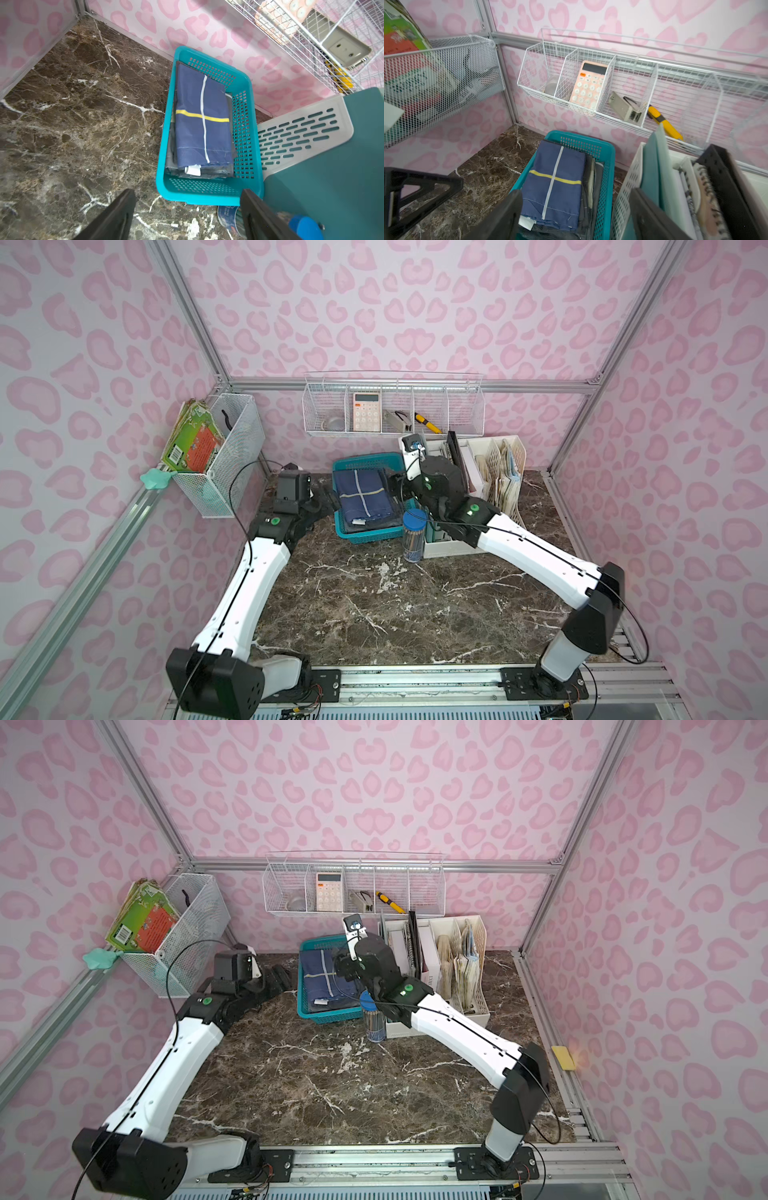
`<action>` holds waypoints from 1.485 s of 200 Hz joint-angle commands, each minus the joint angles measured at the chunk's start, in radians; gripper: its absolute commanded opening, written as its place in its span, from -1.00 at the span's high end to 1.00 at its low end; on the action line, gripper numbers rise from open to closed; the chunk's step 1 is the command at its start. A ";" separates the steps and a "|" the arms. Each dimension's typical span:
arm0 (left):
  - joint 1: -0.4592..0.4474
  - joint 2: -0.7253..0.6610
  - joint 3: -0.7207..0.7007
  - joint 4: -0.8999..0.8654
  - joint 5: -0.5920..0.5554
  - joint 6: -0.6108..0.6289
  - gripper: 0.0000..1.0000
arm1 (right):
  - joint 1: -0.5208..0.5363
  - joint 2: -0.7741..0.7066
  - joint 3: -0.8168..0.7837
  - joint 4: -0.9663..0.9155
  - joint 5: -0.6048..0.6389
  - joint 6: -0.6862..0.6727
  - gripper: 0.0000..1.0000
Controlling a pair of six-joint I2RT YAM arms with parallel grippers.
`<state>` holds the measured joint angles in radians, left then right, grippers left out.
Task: Put the folded pillowcase in the basket
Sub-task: Reset both arms
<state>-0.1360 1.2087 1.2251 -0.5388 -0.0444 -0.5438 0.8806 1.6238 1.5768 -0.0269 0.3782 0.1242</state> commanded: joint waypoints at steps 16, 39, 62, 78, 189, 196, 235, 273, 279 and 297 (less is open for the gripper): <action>-0.013 -0.194 -0.171 0.039 -0.082 0.005 -0.78 | 0.004 -0.251 -0.301 0.152 0.074 0.020 -0.90; -0.014 -0.308 -0.282 0.041 -0.150 -0.012 -0.82 | 0.000 -0.406 -0.493 0.197 0.121 0.025 -0.98; -0.014 -0.387 -0.392 0.089 -0.225 -0.028 -0.98 | -0.019 -0.541 -0.676 0.238 0.160 0.029 -0.97; -0.013 -0.420 -0.484 0.175 -0.266 -0.011 -0.99 | -0.047 -0.630 -0.807 0.276 0.185 0.029 -0.97; 0.094 -0.234 -0.736 0.647 -0.417 0.201 -0.99 | -0.482 -1.014 -1.337 0.506 0.220 0.031 -0.97; 0.109 -0.228 -0.770 0.711 -0.394 0.221 -0.99 | -0.506 -0.989 -1.339 0.509 0.206 0.037 -0.98; 0.169 -0.079 -0.805 0.869 -0.307 0.287 -0.99 | -0.586 -0.830 -1.371 0.582 0.204 0.038 -0.98; 0.221 0.028 -0.871 1.105 -0.222 0.373 -0.99 | -0.609 -0.644 -1.435 0.807 0.212 -0.042 -0.98; 0.228 0.036 -0.872 1.121 -0.202 0.373 -0.99 | -0.610 -0.613 -1.448 0.864 0.204 -0.063 -0.98; 0.240 0.068 -0.863 1.156 -0.119 0.378 -0.99 | -0.614 -0.499 -1.490 1.058 0.186 -0.103 -0.98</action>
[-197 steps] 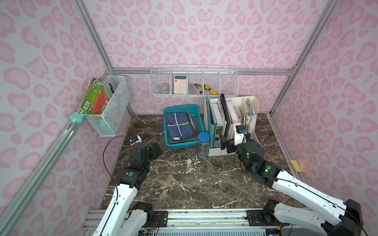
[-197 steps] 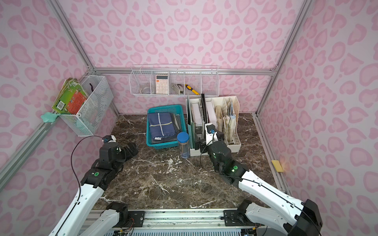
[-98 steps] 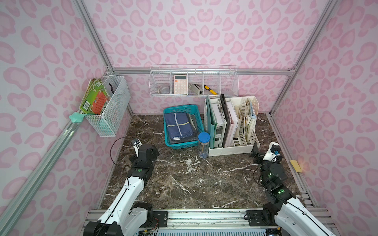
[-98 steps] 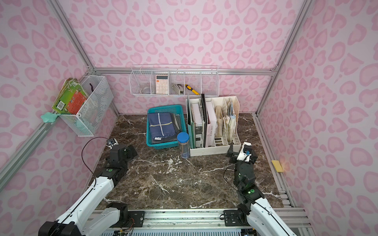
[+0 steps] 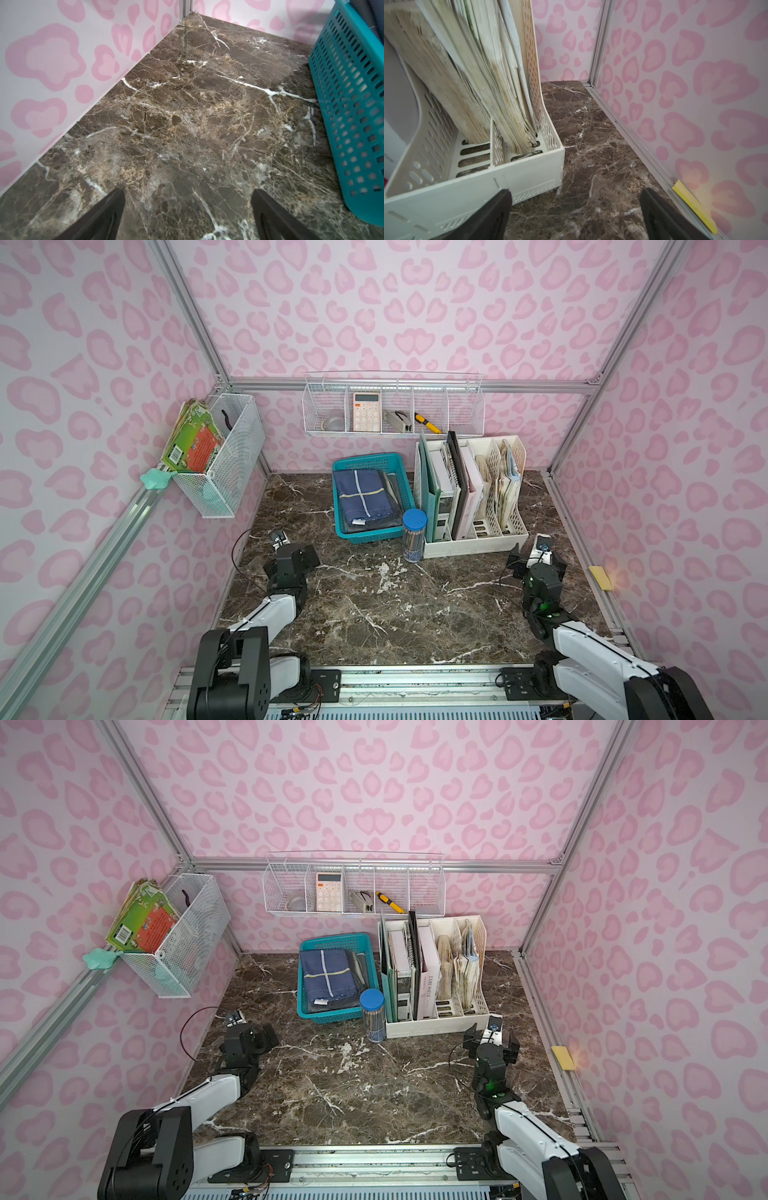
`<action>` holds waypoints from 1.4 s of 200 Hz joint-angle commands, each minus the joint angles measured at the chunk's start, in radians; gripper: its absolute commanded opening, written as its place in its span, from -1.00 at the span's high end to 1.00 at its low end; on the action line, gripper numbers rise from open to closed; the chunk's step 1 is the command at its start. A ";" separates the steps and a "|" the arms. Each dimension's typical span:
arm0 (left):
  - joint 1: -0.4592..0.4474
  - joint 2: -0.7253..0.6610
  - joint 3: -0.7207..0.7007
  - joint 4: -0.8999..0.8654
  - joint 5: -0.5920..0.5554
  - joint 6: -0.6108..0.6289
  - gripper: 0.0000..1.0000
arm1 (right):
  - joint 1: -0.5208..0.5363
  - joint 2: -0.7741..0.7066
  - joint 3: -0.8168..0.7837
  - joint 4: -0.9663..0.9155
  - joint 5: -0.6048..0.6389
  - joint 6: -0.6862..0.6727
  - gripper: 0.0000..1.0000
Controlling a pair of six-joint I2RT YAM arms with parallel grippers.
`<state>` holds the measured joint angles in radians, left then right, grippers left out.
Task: Put the folded pillowcase in the basket
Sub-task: Reset both arms
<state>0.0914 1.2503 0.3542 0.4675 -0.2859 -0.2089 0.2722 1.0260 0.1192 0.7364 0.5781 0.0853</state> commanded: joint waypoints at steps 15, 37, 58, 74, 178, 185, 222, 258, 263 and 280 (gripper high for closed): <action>0.015 0.055 0.007 0.200 0.160 0.051 -0.99 | -0.020 0.184 -0.053 0.438 -0.027 -0.090 -0.98; 0.024 0.106 0.011 0.263 0.162 0.062 -0.99 | -0.042 0.270 -0.066 0.610 -0.102 -0.141 -0.98; 0.027 0.257 0.003 0.420 0.194 0.085 -1.00 | -0.078 0.346 -0.052 0.717 -0.167 -0.156 -0.98; 0.029 0.348 0.000 0.565 0.257 0.145 -0.99 | -0.118 0.428 -0.046 0.790 -0.255 -0.147 -0.98; 0.029 0.290 0.097 0.276 0.210 0.091 -0.99 | -0.160 0.559 0.028 0.770 -0.223 -0.085 -0.99; 0.029 0.289 0.097 0.275 0.209 0.092 -0.99 | -0.162 0.562 0.031 0.770 -0.219 -0.083 -0.99; 0.030 0.289 0.115 0.242 0.251 0.105 -0.99 | -0.163 0.560 0.031 0.765 -0.221 -0.082 -0.99; 0.036 0.294 0.112 0.250 0.254 0.099 -0.99 | -0.163 0.559 0.032 0.765 -0.221 -0.082 -0.99; 0.035 0.292 0.110 0.252 0.253 0.100 -0.99 | -0.163 0.561 0.031 0.767 -0.221 -0.082 -0.99; 0.035 0.284 0.110 0.243 0.255 0.101 -0.99 | -0.164 0.560 0.033 0.764 -0.222 -0.082 -0.99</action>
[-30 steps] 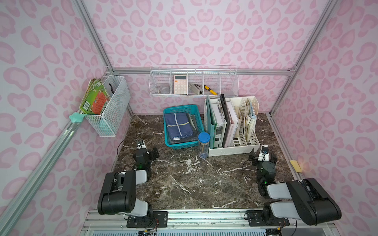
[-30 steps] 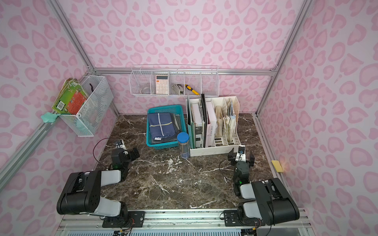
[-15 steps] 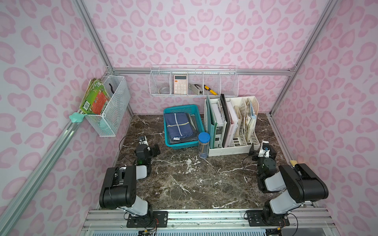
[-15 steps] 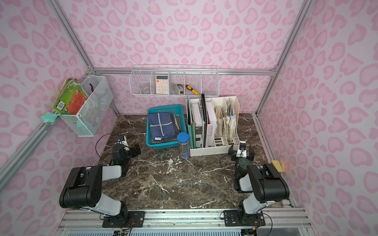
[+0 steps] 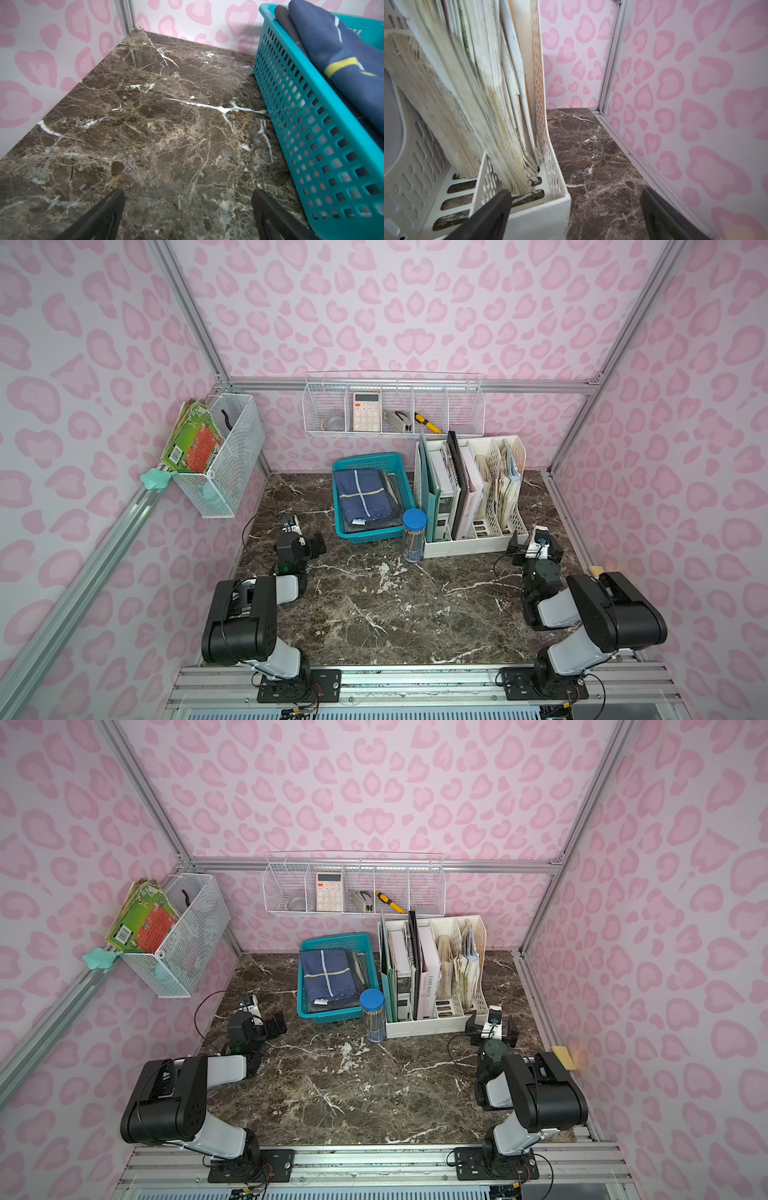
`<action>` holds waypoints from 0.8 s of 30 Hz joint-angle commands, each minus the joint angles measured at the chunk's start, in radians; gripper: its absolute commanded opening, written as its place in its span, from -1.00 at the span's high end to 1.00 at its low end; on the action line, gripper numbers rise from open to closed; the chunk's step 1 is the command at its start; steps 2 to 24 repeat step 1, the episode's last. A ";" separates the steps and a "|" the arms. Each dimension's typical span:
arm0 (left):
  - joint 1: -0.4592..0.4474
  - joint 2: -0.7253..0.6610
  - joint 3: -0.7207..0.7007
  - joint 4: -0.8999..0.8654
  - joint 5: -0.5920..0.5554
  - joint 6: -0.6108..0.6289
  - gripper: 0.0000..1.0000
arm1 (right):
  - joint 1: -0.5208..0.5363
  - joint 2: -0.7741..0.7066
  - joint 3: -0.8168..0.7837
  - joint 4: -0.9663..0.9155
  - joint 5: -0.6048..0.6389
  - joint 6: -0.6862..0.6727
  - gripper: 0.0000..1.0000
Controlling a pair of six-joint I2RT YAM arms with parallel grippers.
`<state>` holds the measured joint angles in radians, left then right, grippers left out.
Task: Put the folded pillowcase in the basket
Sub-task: Reset both arms
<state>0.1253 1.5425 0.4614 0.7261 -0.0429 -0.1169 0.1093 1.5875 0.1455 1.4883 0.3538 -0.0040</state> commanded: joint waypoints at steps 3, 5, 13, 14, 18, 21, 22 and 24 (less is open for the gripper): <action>0.001 -0.007 0.002 -0.014 0.012 0.009 -0.99 | -0.002 -0.001 0.007 0.012 0.002 0.007 -0.99; 0.001 -0.007 0.002 -0.014 0.012 0.009 -0.99 | -0.002 -0.001 0.007 0.012 0.002 0.007 -0.99; 0.001 -0.007 0.002 -0.014 0.012 0.009 -0.99 | -0.002 -0.001 0.007 0.012 0.002 0.007 -0.99; 0.001 -0.007 0.002 -0.014 0.012 0.009 -0.99 | -0.002 -0.001 0.007 0.012 0.002 0.007 -0.99; 0.001 -0.007 0.002 -0.014 0.012 0.009 -0.99 | -0.002 -0.001 0.007 0.012 0.002 0.007 -0.99; 0.001 -0.007 0.002 -0.014 0.012 0.009 -0.99 | -0.002 -0.001 0.007 0.012 0.002 0.007 -0.99; 0.001 -0.007 0.002 -0.014 0.012 0.009 -0.99 | -0.002 -0.001 0.007 0.012 0.002 0.007 -0.99; 0.001 -0.007 0.002 -0.014 0.012 0.009 -0.99 | -0.002 -0.001 0.007 0.012 0.002 0.007 -0.99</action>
